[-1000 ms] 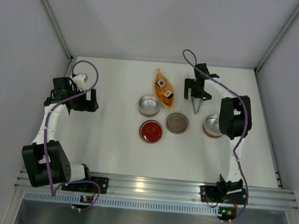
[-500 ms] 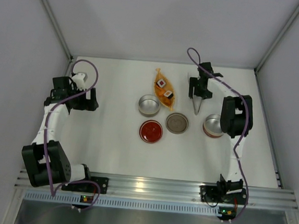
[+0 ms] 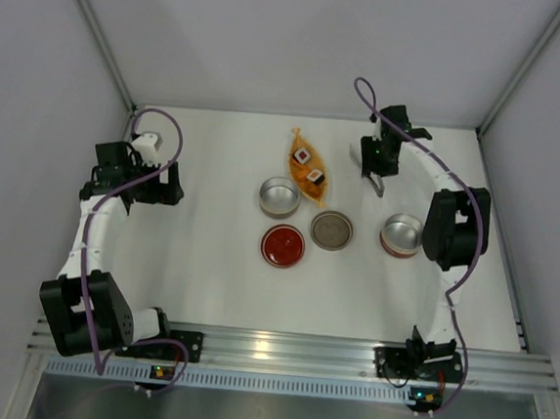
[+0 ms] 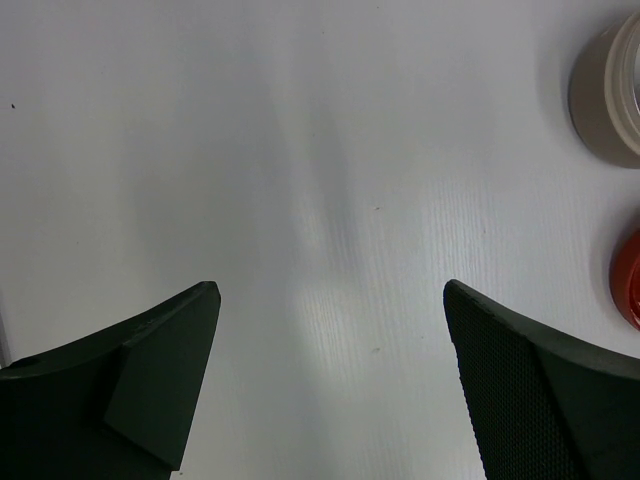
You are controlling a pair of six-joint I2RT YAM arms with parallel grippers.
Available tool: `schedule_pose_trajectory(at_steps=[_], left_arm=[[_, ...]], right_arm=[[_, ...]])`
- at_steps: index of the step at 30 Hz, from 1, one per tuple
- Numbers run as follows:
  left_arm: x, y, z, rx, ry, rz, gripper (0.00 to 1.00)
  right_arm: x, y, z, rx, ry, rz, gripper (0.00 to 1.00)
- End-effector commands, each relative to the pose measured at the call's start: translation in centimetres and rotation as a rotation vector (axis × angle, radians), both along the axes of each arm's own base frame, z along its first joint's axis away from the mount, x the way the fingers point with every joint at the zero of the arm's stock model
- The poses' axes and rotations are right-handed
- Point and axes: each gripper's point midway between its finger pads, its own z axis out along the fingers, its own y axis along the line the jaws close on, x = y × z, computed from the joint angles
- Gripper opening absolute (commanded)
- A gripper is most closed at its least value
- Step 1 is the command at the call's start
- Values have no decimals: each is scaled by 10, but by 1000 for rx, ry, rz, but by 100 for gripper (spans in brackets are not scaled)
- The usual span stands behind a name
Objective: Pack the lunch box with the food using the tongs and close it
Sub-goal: Pick up the clamp at the center of the board, then pick up the fake food from the plate.
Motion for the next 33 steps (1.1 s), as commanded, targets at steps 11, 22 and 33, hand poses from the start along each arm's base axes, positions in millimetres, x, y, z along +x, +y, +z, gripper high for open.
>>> schedule_pose_trajectory(at_steps=[11, 22, 33], left_arm=[[2, -3, 29, -5, -84, -12, 98], [-5, -16, 28, -33, -83, -84, 98], [-6, -29, 28, -89, -79, -139, 98]], right_arm=[[-30, 7, 115, 53, -121, 256, 38], [-72, 16, 186, 92, -233, 474, 36], [-92, 66, 188, 114, -234, 612, 36]])
